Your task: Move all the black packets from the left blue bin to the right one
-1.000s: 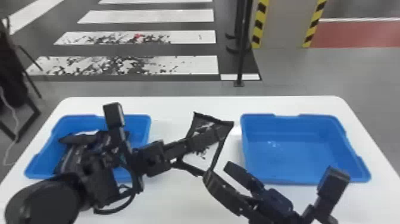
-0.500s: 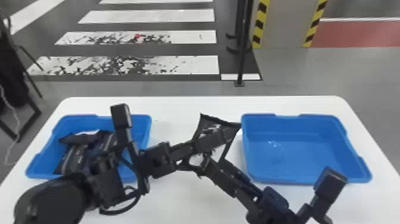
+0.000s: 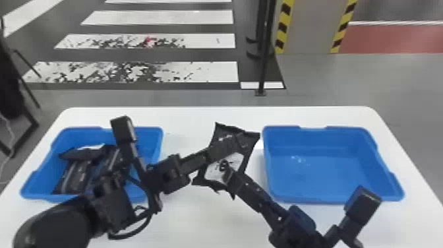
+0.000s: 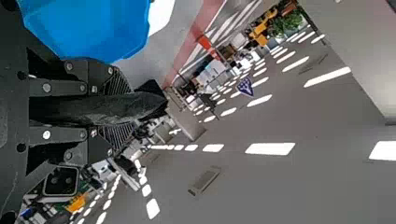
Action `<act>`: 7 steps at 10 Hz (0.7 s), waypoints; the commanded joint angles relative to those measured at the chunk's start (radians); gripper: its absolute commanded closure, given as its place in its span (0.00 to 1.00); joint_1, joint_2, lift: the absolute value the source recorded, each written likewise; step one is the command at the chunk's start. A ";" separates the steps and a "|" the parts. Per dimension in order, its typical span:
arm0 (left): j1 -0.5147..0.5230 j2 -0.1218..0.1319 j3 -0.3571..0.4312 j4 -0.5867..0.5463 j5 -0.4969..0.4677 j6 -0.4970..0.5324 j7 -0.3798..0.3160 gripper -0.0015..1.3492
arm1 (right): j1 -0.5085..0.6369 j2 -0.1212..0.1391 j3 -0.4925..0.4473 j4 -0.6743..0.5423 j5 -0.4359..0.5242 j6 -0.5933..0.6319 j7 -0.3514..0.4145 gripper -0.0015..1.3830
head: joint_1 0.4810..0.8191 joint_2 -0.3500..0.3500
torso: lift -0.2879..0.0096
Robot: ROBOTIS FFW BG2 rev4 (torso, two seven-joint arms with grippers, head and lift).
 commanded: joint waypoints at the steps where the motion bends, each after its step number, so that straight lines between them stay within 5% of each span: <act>1: 0.017 -0.007 0.006 0.005 0.028 -0.092 0.004 0.42 | -0.007 0.000 -0.002 0.011 -0.006 -0.005 0.000 0.93 | 0.63 0.55 | 0.45; 3: 0.042 -0.008 0.048 0.003 0.044 -0.193 0.004 0.10 | -0.041 -0.008 -0.038 0.060 0.002 -0.007 0.000 0.93 | 0.63 0.58 | 0.45; 7: 0.145 -0.022 0.192 -0.024 0.064 -0.244 0.004 0.10 | -0.176 -0.041 -0.242 0.246 0.114 -0.005 -0.010 0.93 | 0.63 0.55 | 0.45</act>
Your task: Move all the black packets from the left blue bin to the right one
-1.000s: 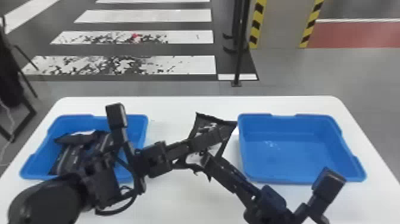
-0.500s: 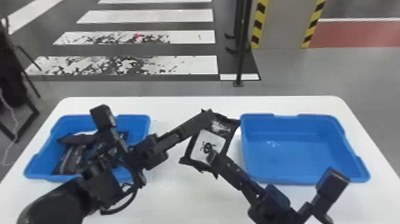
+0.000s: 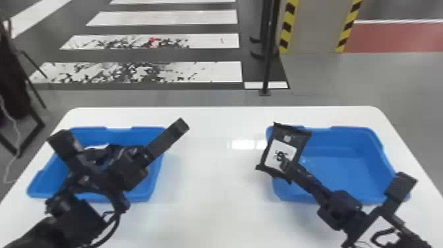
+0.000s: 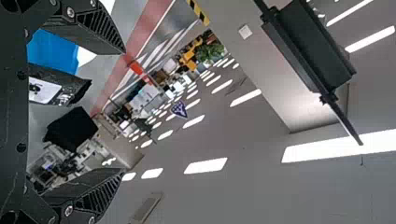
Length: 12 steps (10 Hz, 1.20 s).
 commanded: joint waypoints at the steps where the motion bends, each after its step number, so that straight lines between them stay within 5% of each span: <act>1: 0.047 -0.015 0.075 -0.029 -0.020 -0.039 0.012 0.10 | -0.053 -0.013 -0.084 0.059 0.051 -0.002 -0.005 0.93 | 0.63 0.52 | 0.45; 3: 0.089 -0.016 0.145 -0.075 -0.092 -0.076 0.053 0.10 | -0.122 -0.027 -0.140 0.116 0.109 0.003 -0.017 0.92 | 0.63 0.49 | 0.45; 4: 0.096 -0.016 0.177 -0.095 -0.180 -0.083 0.070 0.10 | -0.144 -0.028 -0.160 0.136 0.133 0.023 -0.023 0.83 | 0.63 0.48 | 0.45; 6: 0.116 -0.018 0.219 -0.127 -0.295 -0.078 0.124 0.10 | -0.156 -0.027 -0.178 0.133 0.187 0.023 -0.043 0.26 | 0.63 0.50 | 0.45; 7: 0.113 -0.019 0.237 -0.144 -0.337 -0.056 0.142 0.10 | -0.142 -0.024 -0.184 0.113 0.209 0.015 -0.046 0.08 | 0.63 0.51 | 0.45; 12: 0.069 -0.021 0.315 -0.159 -0.559 0.143 0.210 0.10 | 0.145 0.070 -0.146 -0.166 0.337 -0.311 -0.123 0.08 | 0.63 0.59 | 0.45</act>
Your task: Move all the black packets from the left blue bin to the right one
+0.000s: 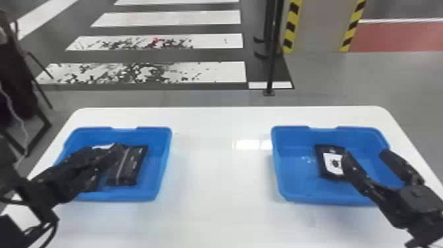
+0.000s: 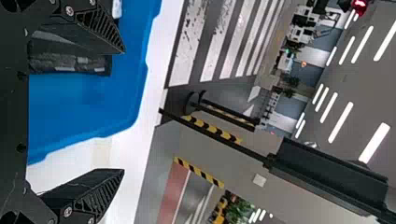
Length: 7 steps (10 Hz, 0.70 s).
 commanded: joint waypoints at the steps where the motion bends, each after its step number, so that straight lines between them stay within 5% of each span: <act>1: -0.016 0.000 0.026 0.001 -0.069 0.056 0.007 0.10 | 0.075 0.027 0.022 -0.060 0.023 -0.055 -0.010 0.09 | 0.63 0.65 | 0.45; 4: -0.082 0.002 0.044 0.001 -0.163 0.237 0.043 0.10 | 0.188 0.043 0.056 -0.117 -0.001 -0.053 -0.008 0.09 | 0.63 0.77 | 0.45; 7: -0.188 0.035 0.004 0.006 -0.263 0.475 0.084 0.11 | 0.210 0.043 0.080 -0.122 -0.019 -0.023 -0.002 0.09 | 0.63 0.86 | 0.45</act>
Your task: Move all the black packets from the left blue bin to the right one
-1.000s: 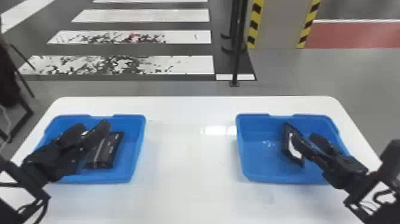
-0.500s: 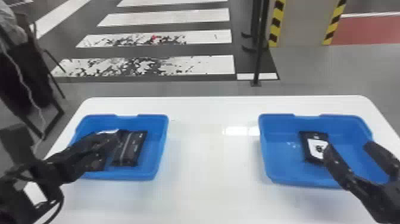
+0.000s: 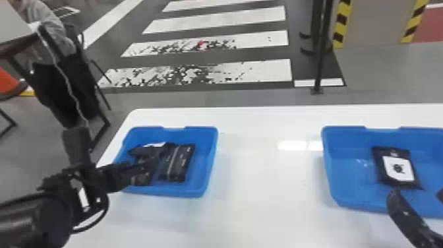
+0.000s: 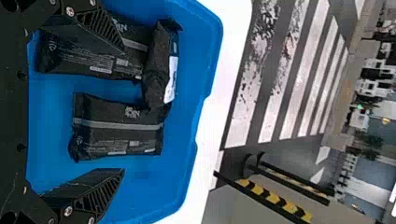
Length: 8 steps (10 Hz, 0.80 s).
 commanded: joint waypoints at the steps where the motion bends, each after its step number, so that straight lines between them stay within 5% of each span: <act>1: -0.072 0.022 -0.040 0.048 -0.022 0.113 0.008 0.11 | -0.006 0.000 -0.001 0.000 -0.008 0.006 0.002 0.09 | 0.63 0.88 | 0.45; 3: -0.184 0.063 -0.139 0.158 -0.044 0.204 0.011 0.13 | -0.015 0.000 0.001 0.007 -0.014 0.013 0.009 0.09 | 0.63 0.85 | 0.45; 8: -0.315 0.055 -0.193 0.284 -0.122 0.288 0.057 0.14 | -0.023 0.000 0.003 0.022 -0.028 0.028 0.020 0.09 | 0.63 0.82 | 0.45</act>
